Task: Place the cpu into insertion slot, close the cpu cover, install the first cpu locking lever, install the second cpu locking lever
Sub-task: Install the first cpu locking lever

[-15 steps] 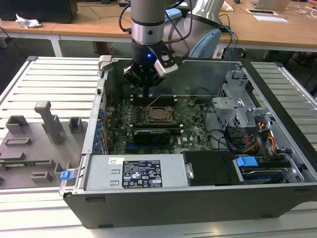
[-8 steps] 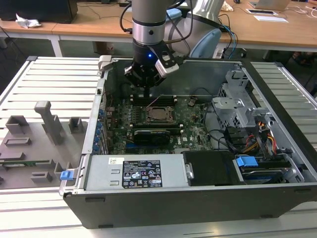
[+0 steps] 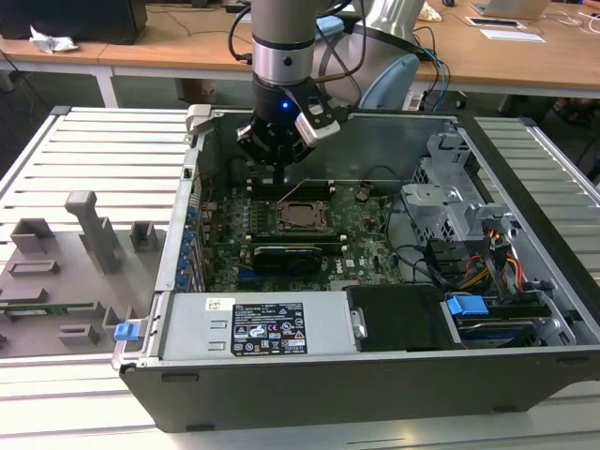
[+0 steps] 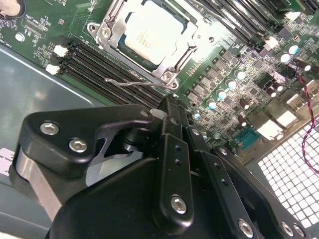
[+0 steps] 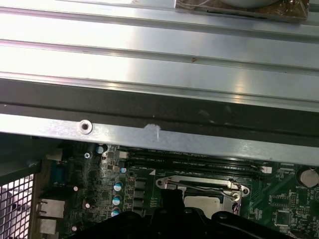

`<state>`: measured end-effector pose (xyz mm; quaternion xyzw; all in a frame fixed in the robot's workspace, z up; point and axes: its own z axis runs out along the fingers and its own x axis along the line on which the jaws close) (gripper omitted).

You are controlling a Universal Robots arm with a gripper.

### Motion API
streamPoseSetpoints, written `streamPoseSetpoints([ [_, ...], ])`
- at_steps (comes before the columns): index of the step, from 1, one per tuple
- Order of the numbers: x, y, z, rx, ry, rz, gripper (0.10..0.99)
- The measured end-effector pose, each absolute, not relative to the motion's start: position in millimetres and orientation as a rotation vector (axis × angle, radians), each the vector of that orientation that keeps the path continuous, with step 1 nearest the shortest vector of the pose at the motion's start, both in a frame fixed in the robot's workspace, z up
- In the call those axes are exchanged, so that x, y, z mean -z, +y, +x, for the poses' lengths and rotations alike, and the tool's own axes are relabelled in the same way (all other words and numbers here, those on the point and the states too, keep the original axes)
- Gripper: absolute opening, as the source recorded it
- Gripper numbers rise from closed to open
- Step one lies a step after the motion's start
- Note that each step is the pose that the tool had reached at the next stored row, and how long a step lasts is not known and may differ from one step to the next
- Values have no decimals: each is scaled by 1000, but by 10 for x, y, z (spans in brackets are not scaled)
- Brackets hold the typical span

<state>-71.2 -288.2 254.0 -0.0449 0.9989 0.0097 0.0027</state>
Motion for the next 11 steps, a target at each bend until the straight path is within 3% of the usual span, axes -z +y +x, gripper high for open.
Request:
streamPoseSetpoints([
  [11, -2527, -2882, -654, -31, 3133, -141, 106],
])
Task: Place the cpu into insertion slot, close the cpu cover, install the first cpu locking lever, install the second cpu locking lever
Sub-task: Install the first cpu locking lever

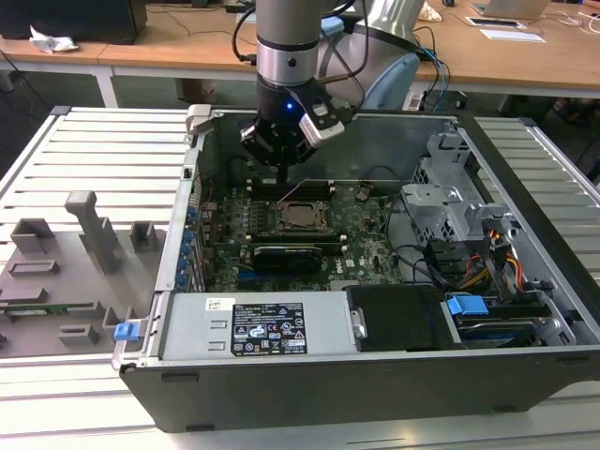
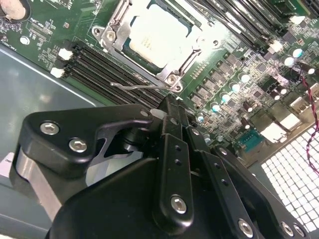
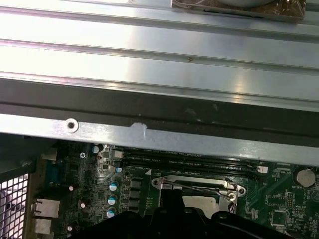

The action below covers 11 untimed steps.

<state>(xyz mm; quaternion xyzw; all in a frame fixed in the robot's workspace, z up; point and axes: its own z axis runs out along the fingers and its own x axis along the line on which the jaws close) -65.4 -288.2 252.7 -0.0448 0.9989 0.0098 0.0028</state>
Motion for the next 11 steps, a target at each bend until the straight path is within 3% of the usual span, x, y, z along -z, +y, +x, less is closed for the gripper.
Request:
streamPoseSetpoints([
  [5, -2512, -2882, -620, -95, 3129, -141, 106],
  [11, -2437, -2884, -550, -113, 3129, -84, 106],
])
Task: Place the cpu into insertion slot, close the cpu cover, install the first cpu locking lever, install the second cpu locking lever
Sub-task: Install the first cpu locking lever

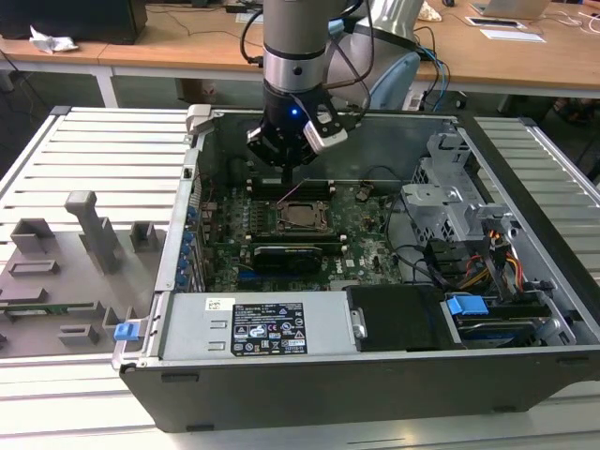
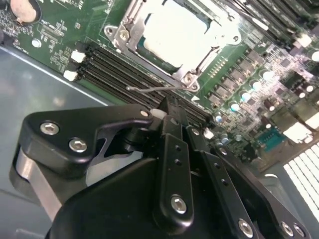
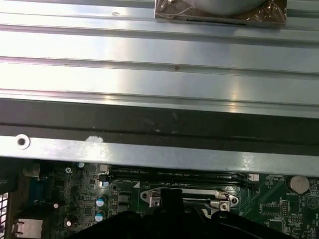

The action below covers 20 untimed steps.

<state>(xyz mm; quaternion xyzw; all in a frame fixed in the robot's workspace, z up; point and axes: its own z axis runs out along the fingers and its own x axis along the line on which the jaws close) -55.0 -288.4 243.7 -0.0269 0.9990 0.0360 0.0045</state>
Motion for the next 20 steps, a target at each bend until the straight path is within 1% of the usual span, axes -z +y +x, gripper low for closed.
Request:
streamPoseSetpoints([
  [20, -2323, -2875, -367, -113, 3129, -134, 106],
])
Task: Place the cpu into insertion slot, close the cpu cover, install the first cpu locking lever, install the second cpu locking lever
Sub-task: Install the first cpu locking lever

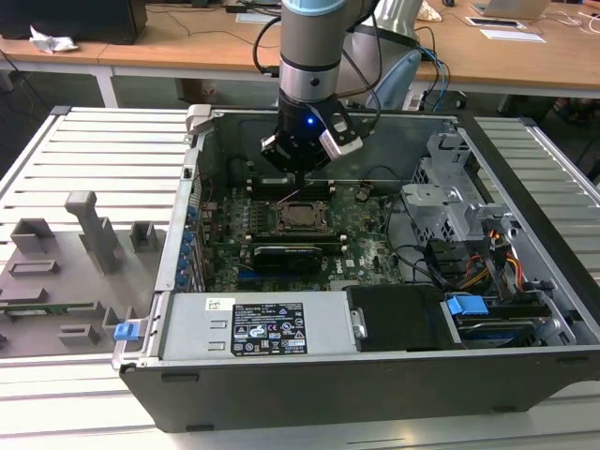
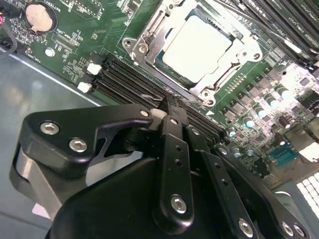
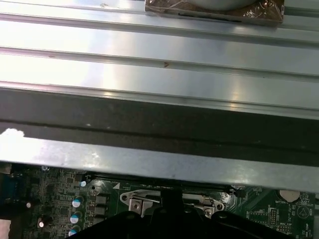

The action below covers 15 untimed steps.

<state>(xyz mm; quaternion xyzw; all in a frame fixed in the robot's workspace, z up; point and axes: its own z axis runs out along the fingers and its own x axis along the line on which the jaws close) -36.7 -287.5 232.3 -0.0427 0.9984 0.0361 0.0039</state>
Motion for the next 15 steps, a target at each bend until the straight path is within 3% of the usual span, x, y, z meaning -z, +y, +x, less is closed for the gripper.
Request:
streamPoseSetpoints([
  [15, -2234, -2852, -275, -114, 3129, -134, 106],
])
